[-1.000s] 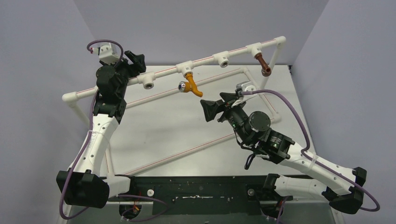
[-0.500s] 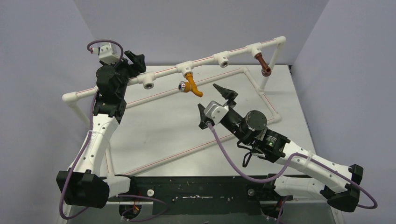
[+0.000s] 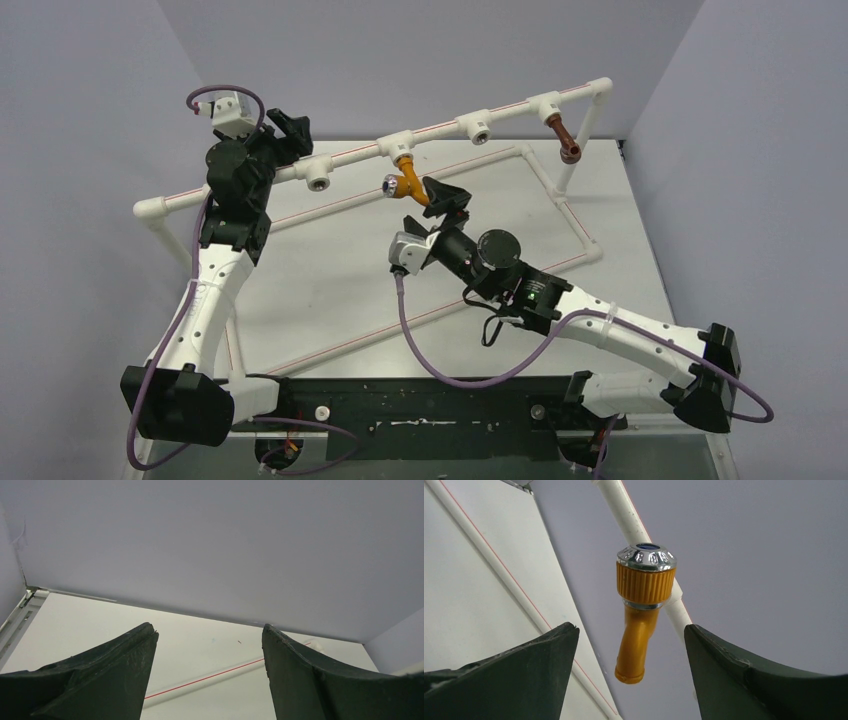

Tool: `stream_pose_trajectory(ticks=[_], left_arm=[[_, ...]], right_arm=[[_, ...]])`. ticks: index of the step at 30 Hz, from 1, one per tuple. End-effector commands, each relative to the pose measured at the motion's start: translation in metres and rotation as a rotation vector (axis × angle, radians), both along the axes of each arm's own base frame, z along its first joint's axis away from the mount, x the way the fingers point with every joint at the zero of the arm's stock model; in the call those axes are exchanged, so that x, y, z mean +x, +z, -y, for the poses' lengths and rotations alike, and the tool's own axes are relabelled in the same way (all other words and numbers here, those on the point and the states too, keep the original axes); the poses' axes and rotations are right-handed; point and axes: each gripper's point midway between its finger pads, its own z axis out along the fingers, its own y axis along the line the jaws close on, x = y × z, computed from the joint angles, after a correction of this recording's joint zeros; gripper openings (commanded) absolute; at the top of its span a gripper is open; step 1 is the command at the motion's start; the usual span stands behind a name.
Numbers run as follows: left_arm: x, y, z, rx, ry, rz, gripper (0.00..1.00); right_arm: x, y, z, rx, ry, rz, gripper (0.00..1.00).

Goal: Install the water faucets

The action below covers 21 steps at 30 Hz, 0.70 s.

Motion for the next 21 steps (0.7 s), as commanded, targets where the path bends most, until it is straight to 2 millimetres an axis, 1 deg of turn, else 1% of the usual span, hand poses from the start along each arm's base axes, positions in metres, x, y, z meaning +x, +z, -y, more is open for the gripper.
stream_pose_trajectory(ticks=[1,3,8,16,17,19,21], left_arm=[[-0.078,-0.240,0.046,0.116,-0.249,-0.809,0.74],[-0.078,-0.240,0.046,0.115,-0.248,-0.810,0.74],[-0.078,-0.239,0.046,0.116,-0.248,-0.808,0.74],[-0.077,-0.238,0.046,0.116,-0.249,-0.804,0.74],[-0.077,-0.238,0.046,0.116,-0.248,-0.805,0.74],[-0.077,-0.238,0.046,0.116,-0.248,-0.805,0.74],[-0.077,-0.238,0.045,0.117,-0.247,-0.805,0.74]], right_arm=[[0.013,0.057,0.008,0.144,-0.069,0.135,0.77],[0.018,0.055,0.005,0.145,-0.075,0.134,0.75],[0.026,0.059,0.000,0.186,-0.090,0.147,0.68],[0.031,0.064,-0.007,0.233,-0.081,0.150,0.58],[0.032,0.064,-0.008,0.236,-0.081,0.149,0.56],[0.031,0.066,-0.009,0.255,-0.073,0.146,0.46],[0.032,0.066,-0.011,0.272,-0.069,0.135,0.29]])
